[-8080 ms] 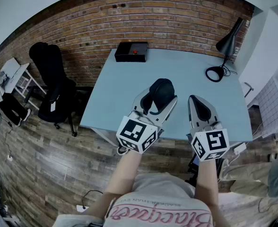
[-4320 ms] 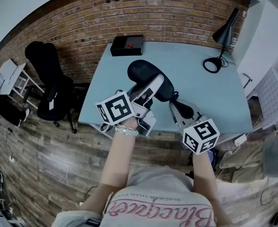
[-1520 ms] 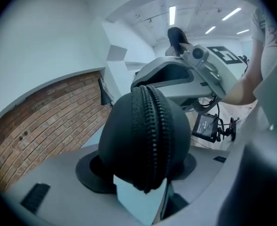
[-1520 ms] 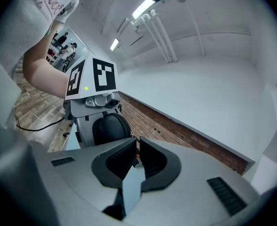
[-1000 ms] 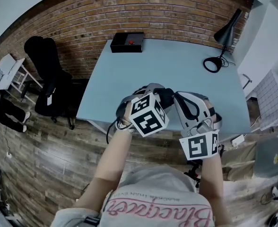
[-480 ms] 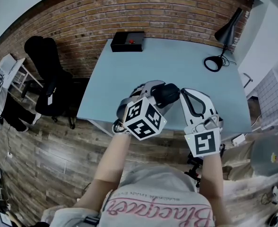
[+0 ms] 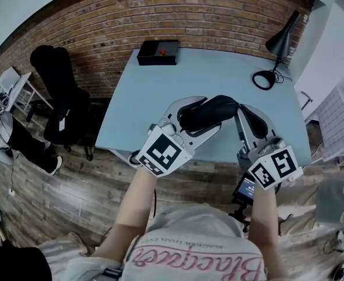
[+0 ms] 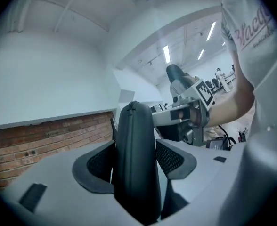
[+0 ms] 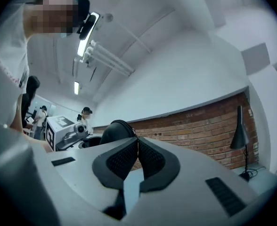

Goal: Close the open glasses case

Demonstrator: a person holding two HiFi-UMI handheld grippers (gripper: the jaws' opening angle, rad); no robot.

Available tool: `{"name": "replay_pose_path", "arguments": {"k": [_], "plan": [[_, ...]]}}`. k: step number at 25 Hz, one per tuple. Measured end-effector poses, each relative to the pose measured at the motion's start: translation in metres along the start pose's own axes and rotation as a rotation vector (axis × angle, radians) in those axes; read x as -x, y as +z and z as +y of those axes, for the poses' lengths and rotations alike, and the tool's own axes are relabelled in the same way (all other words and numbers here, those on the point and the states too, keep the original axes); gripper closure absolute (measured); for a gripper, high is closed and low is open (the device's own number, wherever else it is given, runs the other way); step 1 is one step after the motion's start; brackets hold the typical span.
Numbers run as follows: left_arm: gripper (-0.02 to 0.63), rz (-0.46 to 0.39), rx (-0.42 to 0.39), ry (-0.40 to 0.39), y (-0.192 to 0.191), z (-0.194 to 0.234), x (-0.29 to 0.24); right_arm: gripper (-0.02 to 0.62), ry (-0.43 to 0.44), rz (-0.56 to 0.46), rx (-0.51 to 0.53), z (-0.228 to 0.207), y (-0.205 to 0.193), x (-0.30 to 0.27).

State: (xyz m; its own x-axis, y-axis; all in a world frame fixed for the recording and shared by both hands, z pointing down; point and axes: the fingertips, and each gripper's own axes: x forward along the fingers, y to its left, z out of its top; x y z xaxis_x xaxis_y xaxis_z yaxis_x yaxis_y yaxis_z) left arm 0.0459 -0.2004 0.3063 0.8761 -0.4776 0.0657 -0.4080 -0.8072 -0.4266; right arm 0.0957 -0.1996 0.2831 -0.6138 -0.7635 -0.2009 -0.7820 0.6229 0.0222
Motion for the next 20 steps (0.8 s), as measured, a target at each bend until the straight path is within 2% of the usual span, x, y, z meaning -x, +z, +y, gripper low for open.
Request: {"name": "replay_pose_path", "arguments": {"k": [2,5,11,14,16,20], "plan": [[0.341,-0.061,0.036,-0.01,0.008,-0.001,0.003,0.577,0.008,0.0,-0.034,0.0,-0.002,0.0],[0.341,-0.137,0.122,-0.039,0.017,-0.001,0.007,0.577,0.03,-0.005,-0.023,0.008,-0.003,-0.002],[0.341,-0.174,0.176,-0.152,0.019,-0.007,0.011,0.577,0.128,-0.068,-0.002,0.022,0.004,0.006],[0.341,-0.176,0.183,-0.17,0.021,-0.007,0.011,0.577,0.133,-0.078,0.004,0.023,0.005,0.008],[0.341,-0.135,0.192,-0.174,0.017,-0.007,0.009,0.577,0.114,-0.032,0.082,0.022,0.001,0.007],[0.347,0.056,0.131,-0.187,-0.003,-0.013,0.004,0.575,0.051,0.097,0.336,0.018,-0.013,0.005]]}}
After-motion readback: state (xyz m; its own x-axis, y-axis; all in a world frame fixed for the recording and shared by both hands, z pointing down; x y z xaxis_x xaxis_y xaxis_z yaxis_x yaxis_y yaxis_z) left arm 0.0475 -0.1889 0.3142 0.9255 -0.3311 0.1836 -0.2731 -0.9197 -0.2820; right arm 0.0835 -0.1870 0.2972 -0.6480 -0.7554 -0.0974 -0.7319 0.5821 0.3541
